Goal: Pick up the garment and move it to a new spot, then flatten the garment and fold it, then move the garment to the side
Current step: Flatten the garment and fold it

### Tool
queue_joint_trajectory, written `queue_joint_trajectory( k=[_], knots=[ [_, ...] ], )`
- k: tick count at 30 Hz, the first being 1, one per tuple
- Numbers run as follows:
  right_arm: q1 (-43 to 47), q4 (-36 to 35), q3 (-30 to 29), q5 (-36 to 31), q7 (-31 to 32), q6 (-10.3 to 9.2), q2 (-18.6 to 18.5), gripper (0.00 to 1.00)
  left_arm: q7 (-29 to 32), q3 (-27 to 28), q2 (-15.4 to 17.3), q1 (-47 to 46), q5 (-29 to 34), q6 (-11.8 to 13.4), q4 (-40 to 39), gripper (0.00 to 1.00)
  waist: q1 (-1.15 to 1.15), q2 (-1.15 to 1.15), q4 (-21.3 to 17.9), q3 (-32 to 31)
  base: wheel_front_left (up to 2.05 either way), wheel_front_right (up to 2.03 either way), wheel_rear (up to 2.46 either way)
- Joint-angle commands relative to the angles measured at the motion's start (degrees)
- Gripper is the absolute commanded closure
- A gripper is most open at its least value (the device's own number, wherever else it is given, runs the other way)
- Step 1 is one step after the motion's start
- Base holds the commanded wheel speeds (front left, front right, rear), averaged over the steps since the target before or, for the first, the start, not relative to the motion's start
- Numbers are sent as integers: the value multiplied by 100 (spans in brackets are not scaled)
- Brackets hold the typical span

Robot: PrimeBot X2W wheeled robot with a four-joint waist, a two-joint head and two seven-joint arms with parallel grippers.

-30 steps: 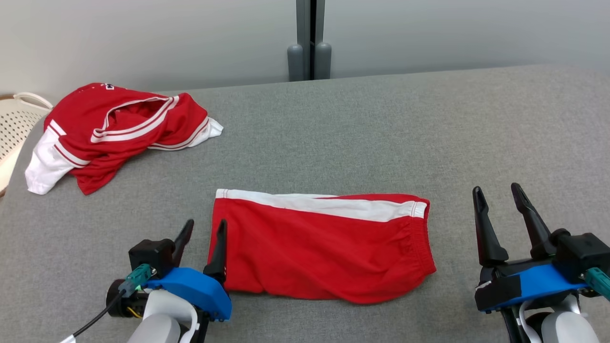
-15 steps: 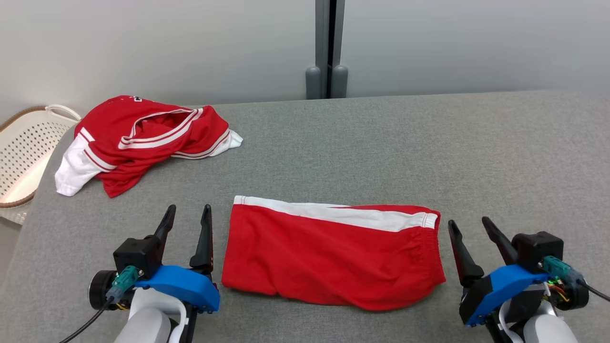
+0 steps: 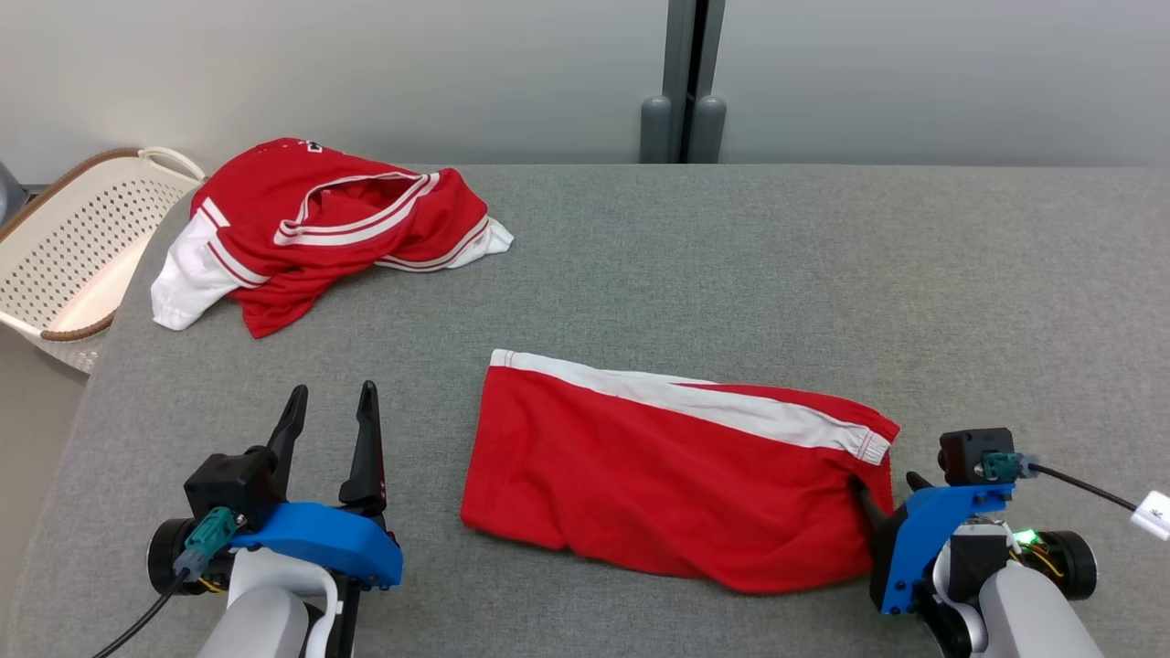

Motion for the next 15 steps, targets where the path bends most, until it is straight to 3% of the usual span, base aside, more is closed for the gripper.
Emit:
queue_joint_trajectory(
  k=[1,5,7,9,10,15],
  knots=[
    [-155,160,-4,51,75,3,-24,0,-24,34,34,14,-30,11,-19,0,0,-1,35,29,0,0,0],
    [-418,621,-8,180,302,2,-68,0,-29,21,41,33,-15,23,-9,0,0,-1,69,55,0,0,0],
    [-507,785,51,269,351,3,-84,52,-31,7,8,48,-54,-8,-3,0,0,-1,76,60,0,0,0],
    [-576,936,124,367,404,2,-98,77,-31,-17,-9,53,-65,-37,0,0,0,-1,68,63,0,0,0],
    [-611,999,165,423,415,2,-106,100,-31,-37,-10,52,-59,-46,10,0,0,-1,58,65,0,0,0],
    [-821,1126,537,778,435,2,-250,100,-23,-78,-81,62,-128,-68,3,0,0,-1,-52,56,0,0,0]
  ],
)
